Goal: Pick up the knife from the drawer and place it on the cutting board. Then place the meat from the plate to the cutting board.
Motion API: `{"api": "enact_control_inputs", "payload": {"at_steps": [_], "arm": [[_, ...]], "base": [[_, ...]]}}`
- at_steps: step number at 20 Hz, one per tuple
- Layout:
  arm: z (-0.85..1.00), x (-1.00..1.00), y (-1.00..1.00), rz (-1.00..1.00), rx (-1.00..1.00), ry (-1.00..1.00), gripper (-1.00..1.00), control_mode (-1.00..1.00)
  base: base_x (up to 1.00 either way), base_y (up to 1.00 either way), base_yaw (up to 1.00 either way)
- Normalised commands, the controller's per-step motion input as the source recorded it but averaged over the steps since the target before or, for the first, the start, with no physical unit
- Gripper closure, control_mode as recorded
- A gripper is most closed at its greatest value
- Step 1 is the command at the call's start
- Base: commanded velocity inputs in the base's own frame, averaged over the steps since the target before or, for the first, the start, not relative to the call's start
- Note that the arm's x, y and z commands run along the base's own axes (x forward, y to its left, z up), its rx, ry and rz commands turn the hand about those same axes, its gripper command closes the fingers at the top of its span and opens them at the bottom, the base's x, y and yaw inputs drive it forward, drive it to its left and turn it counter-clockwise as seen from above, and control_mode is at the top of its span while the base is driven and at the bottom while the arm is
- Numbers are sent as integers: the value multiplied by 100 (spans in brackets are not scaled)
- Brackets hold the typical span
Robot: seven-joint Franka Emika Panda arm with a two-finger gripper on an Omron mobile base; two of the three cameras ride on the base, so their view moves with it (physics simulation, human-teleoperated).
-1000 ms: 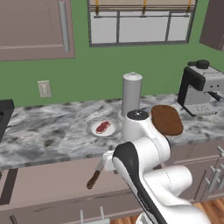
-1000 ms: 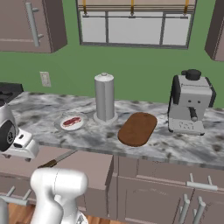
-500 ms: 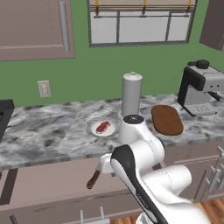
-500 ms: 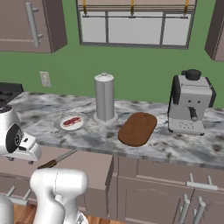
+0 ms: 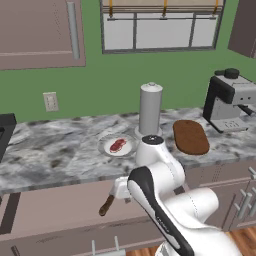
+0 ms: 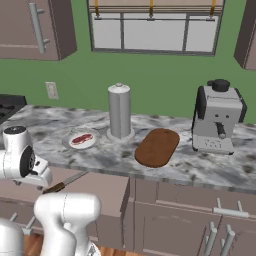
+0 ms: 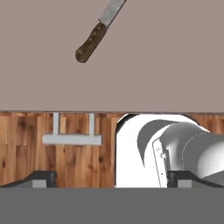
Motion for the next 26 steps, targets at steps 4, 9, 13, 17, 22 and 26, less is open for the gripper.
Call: {"api": "enact_control_inputs", "payload": {"at_steps": [4, 9, 13, 17, 22, 26], "arm": [[-31, 1, 6, 0, 0, -4, -100, -100], [-27, 6, 10, 0, 0, -7, -100, -100], [-20, 11, 11, 0, 0, -7, -100, -100], [-16, 12, 13, 0, 0, -5, -100, -100], [-18, 16, 10, 0, 0, -4, -100, -100], [-18, 22, 4, 0, 0, -2, -100, -100]], "base": [[0, 0, 0], [0, 0, 0], [0, 0, 0], [0, 0, 0], [0, 0, 0], [0, 0, 0]]}}
